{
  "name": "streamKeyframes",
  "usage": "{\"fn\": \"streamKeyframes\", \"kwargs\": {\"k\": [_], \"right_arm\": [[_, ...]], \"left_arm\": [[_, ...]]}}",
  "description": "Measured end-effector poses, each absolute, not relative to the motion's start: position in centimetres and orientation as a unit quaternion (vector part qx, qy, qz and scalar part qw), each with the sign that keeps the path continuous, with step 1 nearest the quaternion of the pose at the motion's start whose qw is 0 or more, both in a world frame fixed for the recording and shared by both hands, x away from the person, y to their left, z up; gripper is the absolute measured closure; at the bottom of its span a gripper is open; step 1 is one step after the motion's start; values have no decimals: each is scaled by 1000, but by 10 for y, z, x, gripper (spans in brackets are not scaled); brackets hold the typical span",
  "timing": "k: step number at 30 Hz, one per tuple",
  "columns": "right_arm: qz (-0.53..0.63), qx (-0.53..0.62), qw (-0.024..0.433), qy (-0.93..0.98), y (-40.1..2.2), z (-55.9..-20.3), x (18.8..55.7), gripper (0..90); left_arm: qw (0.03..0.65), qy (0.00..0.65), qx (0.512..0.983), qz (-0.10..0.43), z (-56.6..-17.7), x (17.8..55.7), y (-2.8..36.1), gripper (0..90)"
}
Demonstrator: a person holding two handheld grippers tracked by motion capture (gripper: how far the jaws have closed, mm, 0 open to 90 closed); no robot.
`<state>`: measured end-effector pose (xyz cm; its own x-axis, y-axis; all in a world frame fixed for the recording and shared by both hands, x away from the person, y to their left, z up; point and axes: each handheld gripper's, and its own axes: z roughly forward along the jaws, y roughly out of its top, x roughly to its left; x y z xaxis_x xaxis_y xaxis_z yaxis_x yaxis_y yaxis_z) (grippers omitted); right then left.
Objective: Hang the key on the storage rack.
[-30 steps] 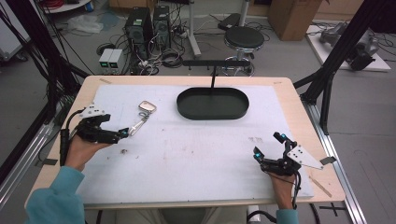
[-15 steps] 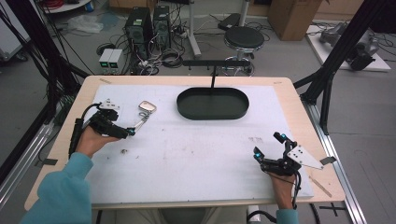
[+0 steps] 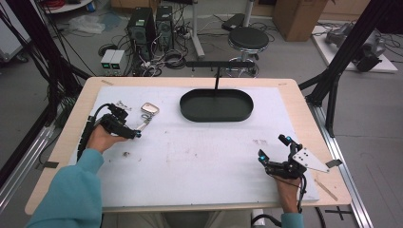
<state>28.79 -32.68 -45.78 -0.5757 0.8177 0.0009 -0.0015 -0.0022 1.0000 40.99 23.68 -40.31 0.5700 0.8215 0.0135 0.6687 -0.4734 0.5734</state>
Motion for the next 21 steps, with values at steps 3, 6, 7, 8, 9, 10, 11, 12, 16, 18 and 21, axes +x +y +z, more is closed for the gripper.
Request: {"fn": "streamKeyframes", "kwargs": {"k": [3, 6, 7, 8, 9, 10, 11, 12, 16, 18, 21], "right_arm": [[629, 326, 326, 626, -327, -458, 288, 15], [628, 325, 327, 627, -327, -458, 288, 15], [629, 325, 327, 626, -327, -458, 288, 15], [629, 325, 326, 626, -327, -458, 288, 15], [629, 325, 326, 626, -327, -458, 288, 16], [629, 325, 326, 626, -327, -458, 288, 15], [629, 325, 326, 626, -327, -458, 288, 15], [630, 324, 326, 626, -327, -458, 288, 15], [630, 325, 326, 626, -327, -458, 288, 15], [630, 325, 326, 626, -327, -458, 288, 15], [629, 326, 325, 626, -327, -458, 288, 16]], "left_arm": [[253, 443, 849, 136, -405, 411, 237, 259], [255, 448, 846, 132, -406, 412, 237, 292], [254, 450, 846, 129, -407, 413, 237, 306], [249, 451, 847, 129, -407, 413, 237, 319], [246, 451, 848, 130, -408, 413, 237, 329], [244, 454, 847, 129, -409, 413, 236, 338], [244, 455, 847, 126, -409, 413, 235, 354], [244, 455, 847, 128, -410, 414, 235, 361], [238, 452, 851, 122, -411, 414, 233, 421], [234, 454, 851, 124, -413, 415, 233, 434], [234, 454, 851, 122, -413, 415, 232, 484]]}}
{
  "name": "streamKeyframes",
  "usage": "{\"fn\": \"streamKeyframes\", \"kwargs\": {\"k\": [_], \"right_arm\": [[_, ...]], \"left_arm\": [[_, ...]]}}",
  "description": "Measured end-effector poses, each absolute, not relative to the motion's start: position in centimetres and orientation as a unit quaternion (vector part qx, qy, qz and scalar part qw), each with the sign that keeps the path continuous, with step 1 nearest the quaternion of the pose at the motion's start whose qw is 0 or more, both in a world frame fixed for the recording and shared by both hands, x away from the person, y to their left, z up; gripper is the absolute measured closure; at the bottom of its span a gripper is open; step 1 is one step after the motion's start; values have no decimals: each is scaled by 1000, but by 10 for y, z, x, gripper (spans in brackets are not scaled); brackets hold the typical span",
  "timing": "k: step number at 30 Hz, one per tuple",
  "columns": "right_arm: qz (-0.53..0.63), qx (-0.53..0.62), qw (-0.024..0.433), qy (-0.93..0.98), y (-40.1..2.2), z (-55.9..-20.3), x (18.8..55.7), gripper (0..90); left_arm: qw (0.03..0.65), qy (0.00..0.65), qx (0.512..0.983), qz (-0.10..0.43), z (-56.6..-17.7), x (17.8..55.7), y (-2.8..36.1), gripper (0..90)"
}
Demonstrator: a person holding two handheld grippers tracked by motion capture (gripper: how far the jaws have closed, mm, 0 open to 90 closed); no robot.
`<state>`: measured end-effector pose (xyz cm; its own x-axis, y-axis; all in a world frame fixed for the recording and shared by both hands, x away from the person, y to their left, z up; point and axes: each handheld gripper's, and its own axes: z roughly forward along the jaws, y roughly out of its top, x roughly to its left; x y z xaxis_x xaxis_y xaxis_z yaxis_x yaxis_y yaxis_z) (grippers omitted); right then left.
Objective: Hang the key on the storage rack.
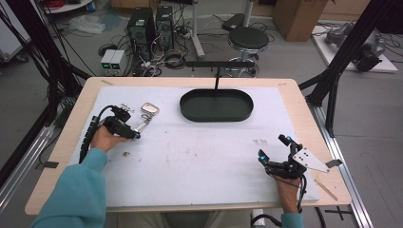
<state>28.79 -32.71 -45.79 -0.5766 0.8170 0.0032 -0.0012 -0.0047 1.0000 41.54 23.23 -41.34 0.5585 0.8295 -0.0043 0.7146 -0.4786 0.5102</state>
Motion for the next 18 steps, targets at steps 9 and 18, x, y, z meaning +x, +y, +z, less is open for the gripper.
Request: {"fn": "streamKeyframes", "kwargs": {"k": [9, 18], "right_arm": [[630, 325, 326, 626, -327, -458, 288, 16], [629, 326, 325, 626, -327, -458, 288, 15]], "left_arm": [[226, 450, 856, 121, -415, 416, 231, 570], [217, 453, 856, 119, -417, 417, 228, 626]]}}
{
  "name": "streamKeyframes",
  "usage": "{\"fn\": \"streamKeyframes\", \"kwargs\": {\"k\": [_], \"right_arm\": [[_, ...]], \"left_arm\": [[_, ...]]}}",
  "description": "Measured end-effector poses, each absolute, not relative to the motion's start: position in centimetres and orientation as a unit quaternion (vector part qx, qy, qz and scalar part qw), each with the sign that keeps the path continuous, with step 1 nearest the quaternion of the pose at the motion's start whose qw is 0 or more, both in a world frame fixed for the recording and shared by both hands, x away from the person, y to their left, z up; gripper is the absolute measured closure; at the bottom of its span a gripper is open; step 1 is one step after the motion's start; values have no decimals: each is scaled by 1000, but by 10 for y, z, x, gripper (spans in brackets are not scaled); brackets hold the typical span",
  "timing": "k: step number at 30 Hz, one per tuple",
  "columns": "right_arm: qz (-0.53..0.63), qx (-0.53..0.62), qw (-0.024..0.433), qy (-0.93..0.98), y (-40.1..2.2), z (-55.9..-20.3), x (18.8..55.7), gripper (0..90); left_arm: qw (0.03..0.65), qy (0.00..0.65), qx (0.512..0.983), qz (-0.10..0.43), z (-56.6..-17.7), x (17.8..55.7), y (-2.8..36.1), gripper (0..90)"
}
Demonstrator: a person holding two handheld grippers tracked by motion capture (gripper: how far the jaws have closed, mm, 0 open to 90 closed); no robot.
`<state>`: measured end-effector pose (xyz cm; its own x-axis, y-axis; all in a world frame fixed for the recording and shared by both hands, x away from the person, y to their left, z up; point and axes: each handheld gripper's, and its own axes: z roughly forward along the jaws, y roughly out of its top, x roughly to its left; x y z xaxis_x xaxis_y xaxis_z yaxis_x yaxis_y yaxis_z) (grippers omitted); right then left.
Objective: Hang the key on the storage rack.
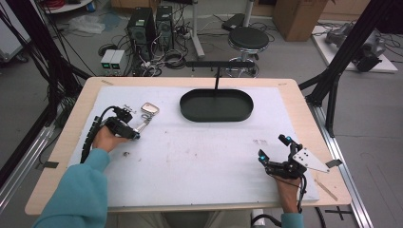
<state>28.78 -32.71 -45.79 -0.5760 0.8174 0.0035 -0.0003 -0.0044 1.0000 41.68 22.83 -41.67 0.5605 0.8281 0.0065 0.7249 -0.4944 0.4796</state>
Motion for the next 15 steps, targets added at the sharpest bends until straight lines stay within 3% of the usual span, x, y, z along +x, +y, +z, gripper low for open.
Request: {"fn": "streamKeyframes", "kwargs": {"k": [5, 15], "right_arm": [[629, 326, 325, 626, -327, -458, 288, 16], [628, 325, 327, 627, -327, -458, 288, 15]], "left_arm": [[215, 454, 857, 120, -418, 417, 228, 718], [205, 450, 859, 132, -418, 414, 223, 734]]}}
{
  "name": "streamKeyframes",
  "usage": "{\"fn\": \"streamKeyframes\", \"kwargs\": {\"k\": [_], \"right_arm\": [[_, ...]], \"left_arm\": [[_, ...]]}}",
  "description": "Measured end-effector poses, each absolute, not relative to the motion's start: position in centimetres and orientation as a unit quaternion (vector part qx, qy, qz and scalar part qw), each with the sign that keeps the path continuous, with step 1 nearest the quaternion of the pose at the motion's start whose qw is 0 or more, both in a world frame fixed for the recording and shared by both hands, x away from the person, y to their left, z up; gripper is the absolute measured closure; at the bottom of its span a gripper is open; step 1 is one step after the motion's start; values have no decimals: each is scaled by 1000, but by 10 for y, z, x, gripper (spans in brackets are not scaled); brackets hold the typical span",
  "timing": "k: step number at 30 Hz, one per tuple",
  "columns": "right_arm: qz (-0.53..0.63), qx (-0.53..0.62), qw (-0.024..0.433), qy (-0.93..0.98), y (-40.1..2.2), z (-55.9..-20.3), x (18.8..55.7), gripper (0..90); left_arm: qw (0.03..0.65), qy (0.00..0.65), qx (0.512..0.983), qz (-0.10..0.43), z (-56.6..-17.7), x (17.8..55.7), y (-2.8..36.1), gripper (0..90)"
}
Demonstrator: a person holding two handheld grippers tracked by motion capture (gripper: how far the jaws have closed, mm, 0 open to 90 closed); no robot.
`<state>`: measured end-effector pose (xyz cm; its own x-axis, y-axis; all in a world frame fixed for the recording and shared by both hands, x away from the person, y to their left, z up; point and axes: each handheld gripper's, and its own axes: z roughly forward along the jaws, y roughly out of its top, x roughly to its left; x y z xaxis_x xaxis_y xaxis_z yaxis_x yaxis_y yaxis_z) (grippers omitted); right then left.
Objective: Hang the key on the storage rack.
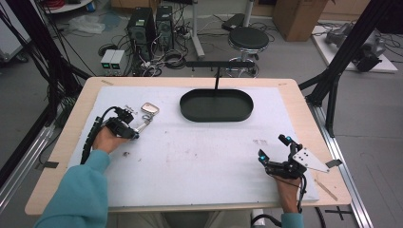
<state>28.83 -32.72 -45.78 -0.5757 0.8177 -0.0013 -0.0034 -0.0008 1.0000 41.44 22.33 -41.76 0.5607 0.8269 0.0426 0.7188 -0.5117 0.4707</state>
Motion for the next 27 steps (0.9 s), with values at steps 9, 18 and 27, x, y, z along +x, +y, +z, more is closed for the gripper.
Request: {"fn": "streamKeyframes", "kwargs": {"k": [9, 18, 27], "right_arm": [[630, 330, 316, 628, -328, -457, 290, 16], [624, 338, 302, 636, -330, -455, 295, 15], [633, 320, 285, 645, -327, -437, 303, 16]], "left_arm": [[202, 432, 864, 160, -416, 413, 222, 739], [245, 424, 856, 165, -404, 408, 228, 741], [298, 395, 852, 170, -386, 398, 230, 741]]}}
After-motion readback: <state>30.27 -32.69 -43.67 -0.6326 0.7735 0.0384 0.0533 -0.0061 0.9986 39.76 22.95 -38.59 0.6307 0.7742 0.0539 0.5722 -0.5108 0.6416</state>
